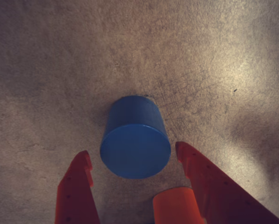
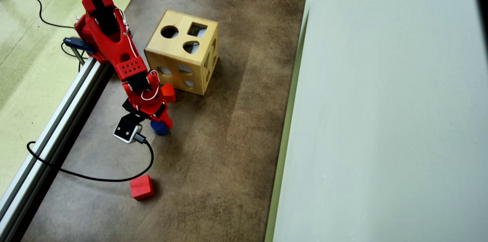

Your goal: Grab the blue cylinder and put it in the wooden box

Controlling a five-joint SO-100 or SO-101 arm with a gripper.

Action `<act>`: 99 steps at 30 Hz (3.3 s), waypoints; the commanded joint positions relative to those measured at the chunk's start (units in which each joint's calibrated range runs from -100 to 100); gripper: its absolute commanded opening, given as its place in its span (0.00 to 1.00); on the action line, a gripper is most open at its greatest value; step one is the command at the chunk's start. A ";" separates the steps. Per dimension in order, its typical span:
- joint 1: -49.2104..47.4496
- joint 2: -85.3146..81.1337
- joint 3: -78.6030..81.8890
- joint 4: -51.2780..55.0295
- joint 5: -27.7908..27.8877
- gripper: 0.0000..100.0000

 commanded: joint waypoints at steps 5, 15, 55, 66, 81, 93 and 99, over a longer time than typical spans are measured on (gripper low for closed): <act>0.43 -0.75 -0.37 -0.57 -0.10 0.28; 0.43 -0.75 -0.46 -0.57 -0.15 0.28; 0.58 -0.75 -0.73 -0.57 -0.20 0.19; 0.58 -3.72 -1.18 0.47 -0.20 0.19; -0.24 -17.06 -1.53 8.19 -0.24 0.19; -3.58 -35.31 -1.53 14.55 -0.24 0.19; -9.75 -43.38 -1.53 16.80 -2.59 0.19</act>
